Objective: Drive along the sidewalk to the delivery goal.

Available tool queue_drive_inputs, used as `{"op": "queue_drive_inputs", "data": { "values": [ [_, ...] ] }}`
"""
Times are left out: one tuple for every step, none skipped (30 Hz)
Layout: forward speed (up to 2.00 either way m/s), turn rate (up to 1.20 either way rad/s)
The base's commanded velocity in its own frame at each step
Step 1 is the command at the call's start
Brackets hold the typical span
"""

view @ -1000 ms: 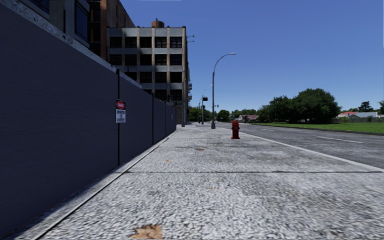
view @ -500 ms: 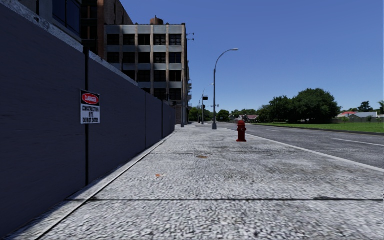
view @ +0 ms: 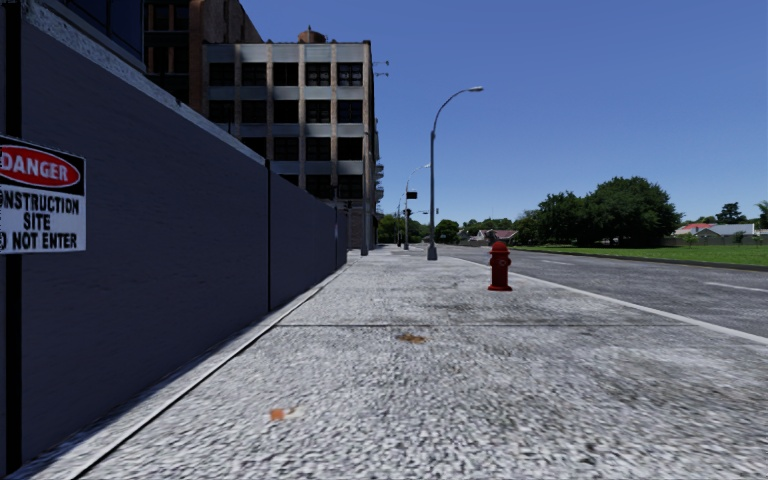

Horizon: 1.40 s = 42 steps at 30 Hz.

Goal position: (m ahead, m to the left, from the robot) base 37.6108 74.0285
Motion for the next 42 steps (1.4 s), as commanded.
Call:
{"op": "queue_drive_inputs", "data": {
  "values": [
    [2.0, 0.0],
    [2.0, 0.0],
    [2.0, 0.0],
    [2.0, 0.0],
    [2.0, 0.0],
    [2.0, 0.0],
    [2.0, 0.0],
    [2.0, 0.0],
    [2.0, 0.0],
    [2.0, 0.0],
    [2.0, 0.0],
    [2.0, 0.0],
    [2.0, 0.0],
    [2.0, 0.0],
    [2.0, 0.0],
    [2.0, 0.0],
    [2.0, 0.0],
    [2.0, 0.0],
    [2.0, 0.0],
    [2.0, 0.0],
    [2.0, 0.0],
    [2.0, 0.0],
    [2.0, 0.0],
    [2.0, 0.0],
    [2.0, 0.0],
    [2.0, 0.0],
    [2.0, 0.0],
    [2.0, 0.0],
    [2.0, 0.0],
    [2.0, 0.0],
    [2.0, 0.0],
    [2.0, 0.0],
    [2.0, 0.0],
    [2.0, 0.0],
    [2.0, 0.0],
    [2.0, 0.0],
    [2.0, 0.0],
    [2.0, 0.0],
    [2.0, 0.0],
    [2.0, 0.0],
    [2.0, 0.0],
    [2.0, 0.0]
  ]
}}
